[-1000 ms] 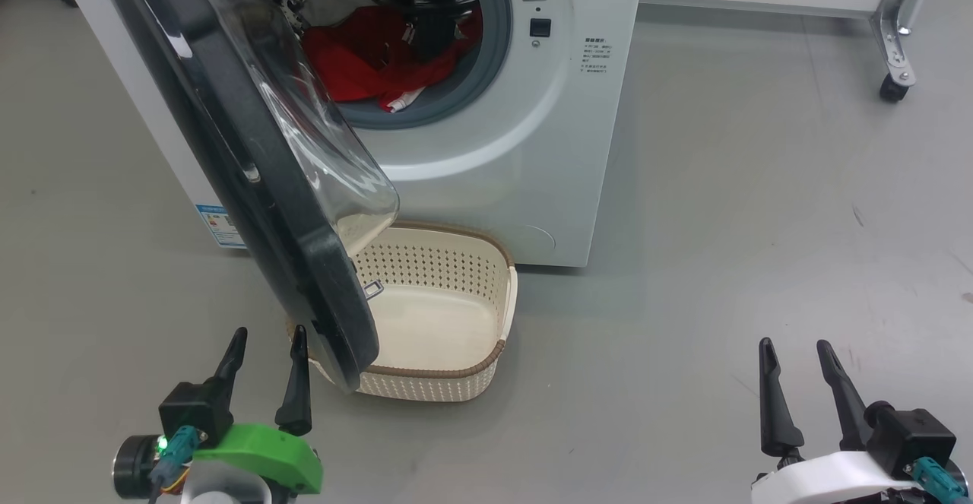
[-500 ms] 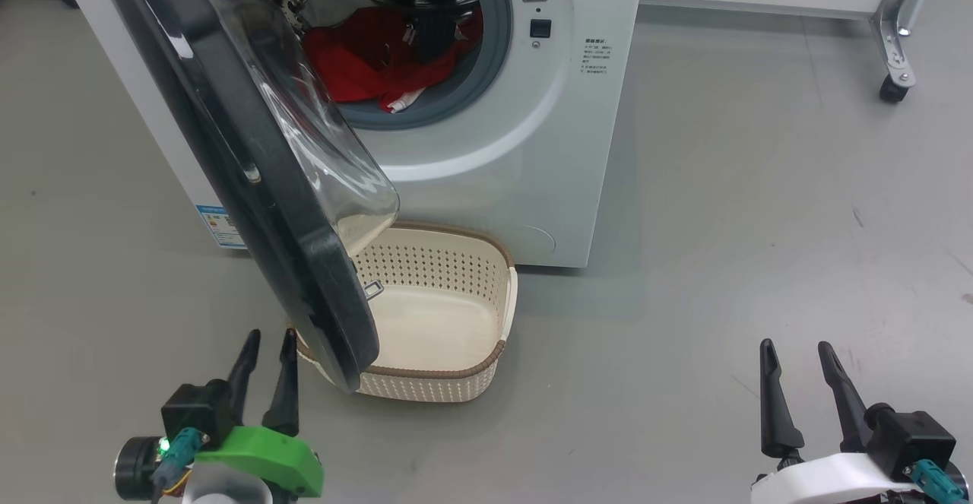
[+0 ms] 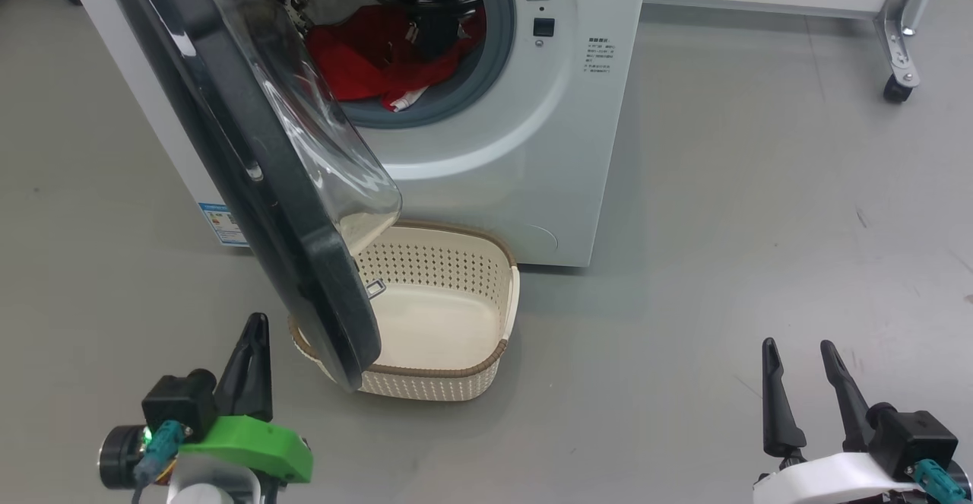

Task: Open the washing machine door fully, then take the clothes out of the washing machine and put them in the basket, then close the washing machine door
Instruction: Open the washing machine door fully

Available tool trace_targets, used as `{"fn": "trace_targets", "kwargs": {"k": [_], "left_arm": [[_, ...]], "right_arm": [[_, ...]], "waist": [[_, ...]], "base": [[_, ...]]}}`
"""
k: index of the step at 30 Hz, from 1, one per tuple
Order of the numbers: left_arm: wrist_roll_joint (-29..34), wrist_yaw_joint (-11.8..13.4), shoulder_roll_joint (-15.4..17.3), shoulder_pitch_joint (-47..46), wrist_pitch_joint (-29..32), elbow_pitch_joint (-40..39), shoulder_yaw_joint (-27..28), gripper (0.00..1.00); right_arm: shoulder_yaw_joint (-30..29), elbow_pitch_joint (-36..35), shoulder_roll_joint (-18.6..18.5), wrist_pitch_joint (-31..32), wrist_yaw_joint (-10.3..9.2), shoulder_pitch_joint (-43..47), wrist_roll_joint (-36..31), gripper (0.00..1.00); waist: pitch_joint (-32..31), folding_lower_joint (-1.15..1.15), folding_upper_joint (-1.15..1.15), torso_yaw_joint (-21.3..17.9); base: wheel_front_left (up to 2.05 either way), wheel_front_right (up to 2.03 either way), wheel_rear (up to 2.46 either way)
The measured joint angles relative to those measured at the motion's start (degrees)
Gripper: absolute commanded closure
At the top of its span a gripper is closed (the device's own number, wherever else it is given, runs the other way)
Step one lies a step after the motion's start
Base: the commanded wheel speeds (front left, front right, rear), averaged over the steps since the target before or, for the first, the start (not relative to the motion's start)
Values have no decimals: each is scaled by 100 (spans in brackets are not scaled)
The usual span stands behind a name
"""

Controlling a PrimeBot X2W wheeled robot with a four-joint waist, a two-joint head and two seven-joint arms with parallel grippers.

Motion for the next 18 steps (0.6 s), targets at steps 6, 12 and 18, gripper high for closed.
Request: {"fn": "trace_targets", "kwargs": {"k": [6, 12, 18], "left_arm": [[178, 1, 42, -130, 0, -410, 134, 100], [250, 1, 155, -424, 0, -814, 290, 100], [232, -11, 123, -663, -1, -1195, 359, 100]], "right_arm": [[-48, 1, 0, 0, 2, -1, -34, 0], [-35, 49, 23, 0, 66, -2, -56, 0], [-36, 98, 26, 0, 101, -3, -86, 0]], "waist": [[-2, 0, 0, 13], [-45, 0, 0, 30], [-122, 0, 0, 34]], "base": [[0, 0, 0], [0, 0, 0], [0, 0, 0]]}}
